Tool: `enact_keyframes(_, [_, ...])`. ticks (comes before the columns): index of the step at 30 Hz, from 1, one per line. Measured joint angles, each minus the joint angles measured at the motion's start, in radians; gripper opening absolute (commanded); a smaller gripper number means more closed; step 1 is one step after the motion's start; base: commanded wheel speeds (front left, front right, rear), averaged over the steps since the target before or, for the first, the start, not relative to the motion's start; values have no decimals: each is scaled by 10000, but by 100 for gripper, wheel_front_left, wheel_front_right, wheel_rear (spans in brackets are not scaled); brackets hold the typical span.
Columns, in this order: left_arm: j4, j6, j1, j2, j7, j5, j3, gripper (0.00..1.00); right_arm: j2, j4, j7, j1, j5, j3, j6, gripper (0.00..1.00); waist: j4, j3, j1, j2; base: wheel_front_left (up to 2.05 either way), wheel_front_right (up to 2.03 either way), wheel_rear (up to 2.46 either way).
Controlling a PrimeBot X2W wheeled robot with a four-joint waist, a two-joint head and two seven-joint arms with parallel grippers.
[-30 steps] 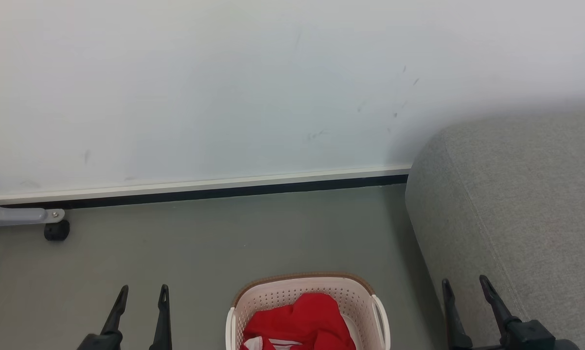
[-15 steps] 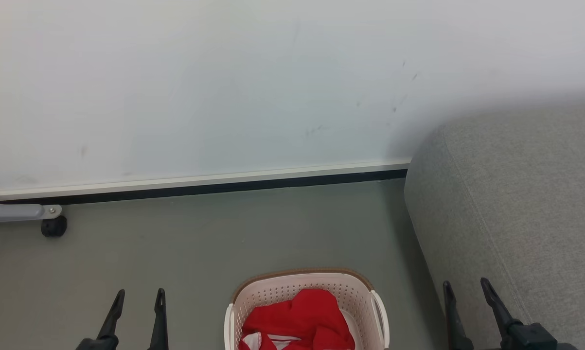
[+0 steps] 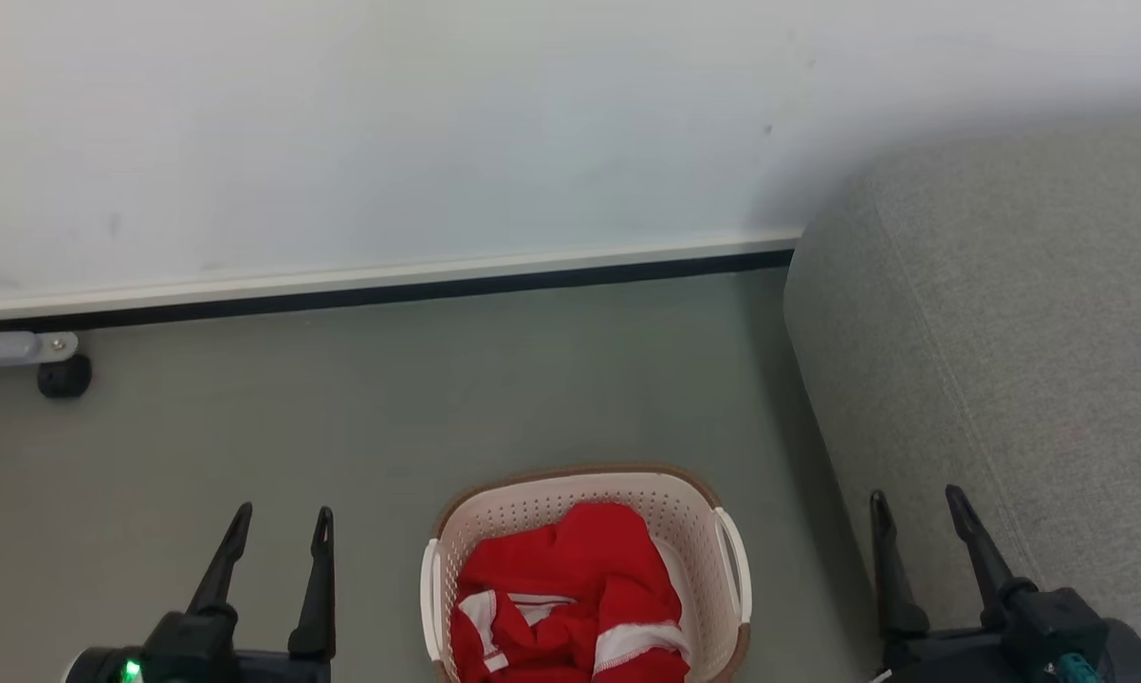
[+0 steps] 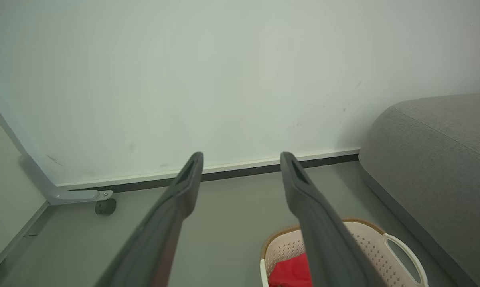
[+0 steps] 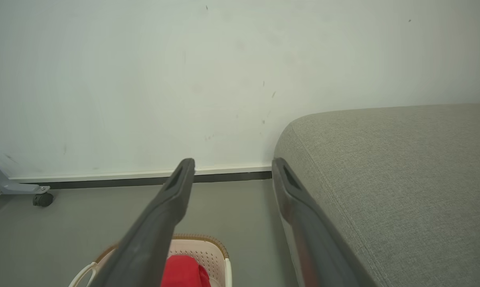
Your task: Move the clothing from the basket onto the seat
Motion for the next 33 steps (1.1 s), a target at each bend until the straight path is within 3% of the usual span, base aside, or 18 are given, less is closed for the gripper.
enact_keyframes(9, [186, -326, -946, 128, 0, 362, -489, 100, 4, -316, 0, -503, 0, -297, 0, 100, -266, 1212, 1, 0, 0, 0, 0])
enact_keyframes(33, [2366, -1103, -3930, 384, 767, 1770, -1896, 100, 238, -1124, -71, -3021, 0, -573, 48, 100, -1452, 4712, 1, 1, 0, 0, 0])
